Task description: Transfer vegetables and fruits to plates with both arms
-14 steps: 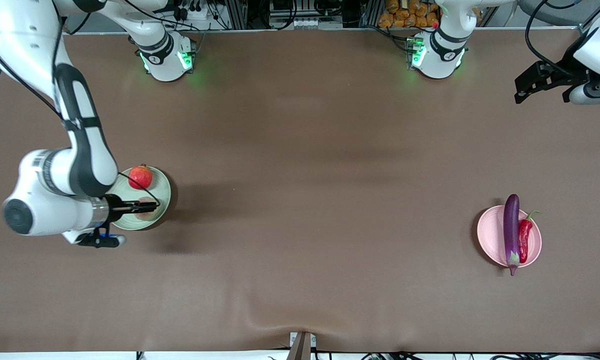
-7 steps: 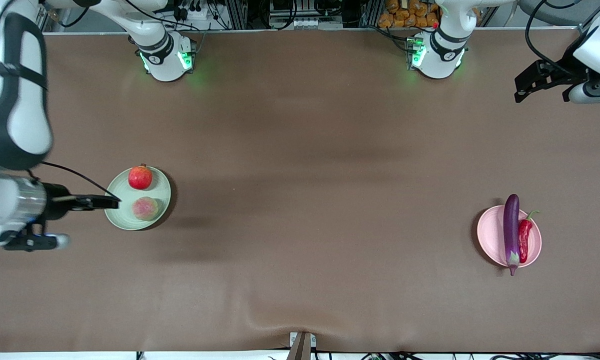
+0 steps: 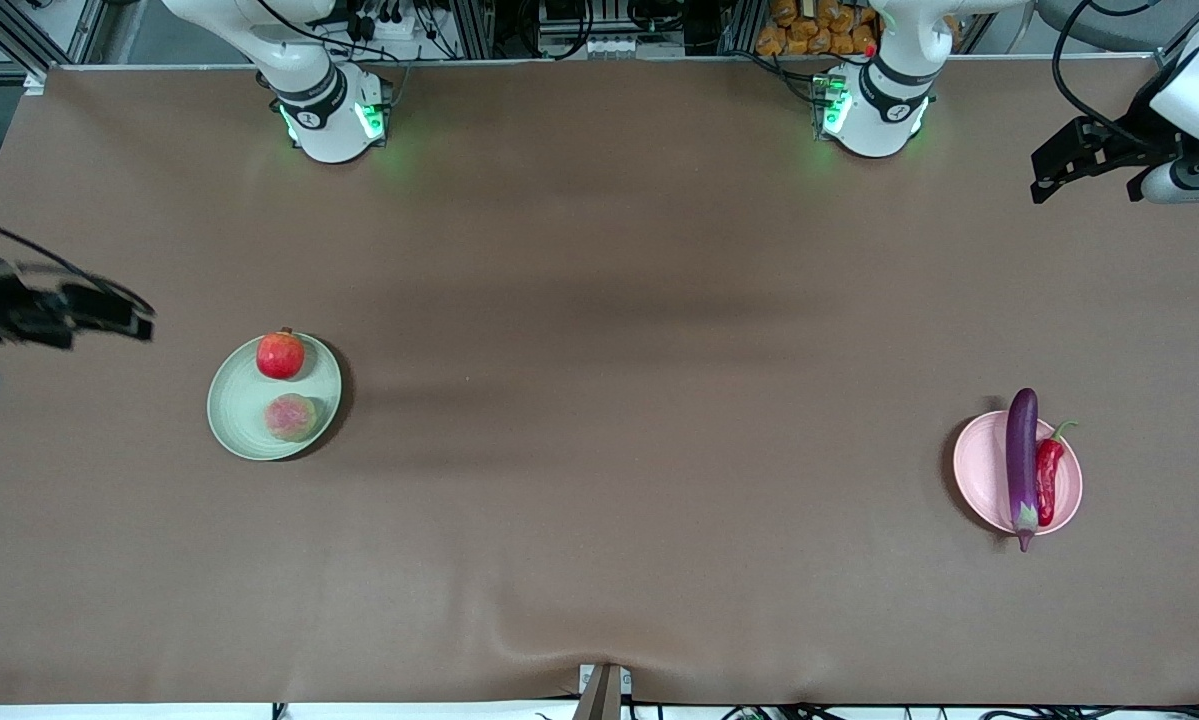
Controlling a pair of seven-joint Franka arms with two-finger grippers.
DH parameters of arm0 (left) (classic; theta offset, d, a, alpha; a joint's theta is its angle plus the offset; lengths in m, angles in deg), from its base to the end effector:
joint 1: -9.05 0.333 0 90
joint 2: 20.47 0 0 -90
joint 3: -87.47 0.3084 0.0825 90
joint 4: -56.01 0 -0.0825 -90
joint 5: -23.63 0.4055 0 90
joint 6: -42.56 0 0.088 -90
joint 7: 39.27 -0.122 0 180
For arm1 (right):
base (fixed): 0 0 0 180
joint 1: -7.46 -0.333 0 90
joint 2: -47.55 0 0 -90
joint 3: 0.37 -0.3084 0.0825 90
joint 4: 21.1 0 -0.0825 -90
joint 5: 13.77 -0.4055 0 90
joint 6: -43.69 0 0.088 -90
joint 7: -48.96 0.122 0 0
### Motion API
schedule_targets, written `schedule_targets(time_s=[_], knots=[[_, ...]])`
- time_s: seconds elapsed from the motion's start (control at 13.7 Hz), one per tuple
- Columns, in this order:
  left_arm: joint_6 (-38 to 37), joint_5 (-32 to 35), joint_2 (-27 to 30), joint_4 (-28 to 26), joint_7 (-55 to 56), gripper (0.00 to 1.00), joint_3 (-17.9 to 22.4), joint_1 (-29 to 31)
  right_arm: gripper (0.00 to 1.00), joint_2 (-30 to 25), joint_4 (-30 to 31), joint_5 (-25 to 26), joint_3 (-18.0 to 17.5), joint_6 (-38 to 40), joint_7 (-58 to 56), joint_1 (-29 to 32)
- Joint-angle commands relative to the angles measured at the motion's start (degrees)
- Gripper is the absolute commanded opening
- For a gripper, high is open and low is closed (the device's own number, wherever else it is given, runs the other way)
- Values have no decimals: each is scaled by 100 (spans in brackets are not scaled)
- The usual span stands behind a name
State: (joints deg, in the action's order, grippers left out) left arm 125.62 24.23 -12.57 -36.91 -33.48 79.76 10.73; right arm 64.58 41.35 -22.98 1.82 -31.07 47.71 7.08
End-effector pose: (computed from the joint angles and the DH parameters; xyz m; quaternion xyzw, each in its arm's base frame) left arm 0.5170 -0.0583 0.6416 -0.9997 0.0008 0.0161 0.0162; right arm 0.6306 0.0070 0.6317 -0.9964 -0.0136 0.0391 0.0737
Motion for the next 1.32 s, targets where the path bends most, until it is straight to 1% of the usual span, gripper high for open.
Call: schedule_targets(time_s=[0.0, 0.07, 0.15, 0.22, 0.37, 0.59, 0.66, 0.81, 0.88, 1.03, 1.25], knots=[[-71, -33, 106, 19, -26, 100, 6, 51, 100, -1294, 1440, 401, -122, -91, 20, 64], [-45, -33, 106, 19, -34, 100, 6, 52, 100, -1769, 2037, 455, -140, -135, 20, 55], [-19, -42, 106, 19, -69, 100, 6, 52, 100, -2148, 2460, 542, -210, -274, 11, 55], [-10, -42, 115, 10, -78, 100, 6, 52, 100, -2369, 2682, 656, -298, -337, 20, 64], [8, -60, 106, 10, -96, 100, 6, 60, 100, -2406, 2833, 1015, -613, -416, 20, 90], [8, -86, 115, 19, -131, 100, 6, 69, 100, -2310, 2738, 983, -545, -679, -41, 230], [8, -86, 115, 19, -140, 100, 6, 69, 100, -2214, 2607, 991, -545, -741, -33, 222], [-1, -51, 106, 54, -140, 100, 24, 60, 100, -1863, 2160, 1035, -527, -742, -42, 178], [-9, -42, 71, 202, -114, 100, 24, 60, 100, -1740, 1992, 1026, -518, -724, -42, 178], [-9, -25, 36, 300, -105, 100, 15, 52, 100, -1747, 2008, 991, -510, -689, 11, 117], [-9, -25, -17, 300, -105, 100, 24, 60, 100, -1747, 2025, 974, -510, -689, 28, 38]])
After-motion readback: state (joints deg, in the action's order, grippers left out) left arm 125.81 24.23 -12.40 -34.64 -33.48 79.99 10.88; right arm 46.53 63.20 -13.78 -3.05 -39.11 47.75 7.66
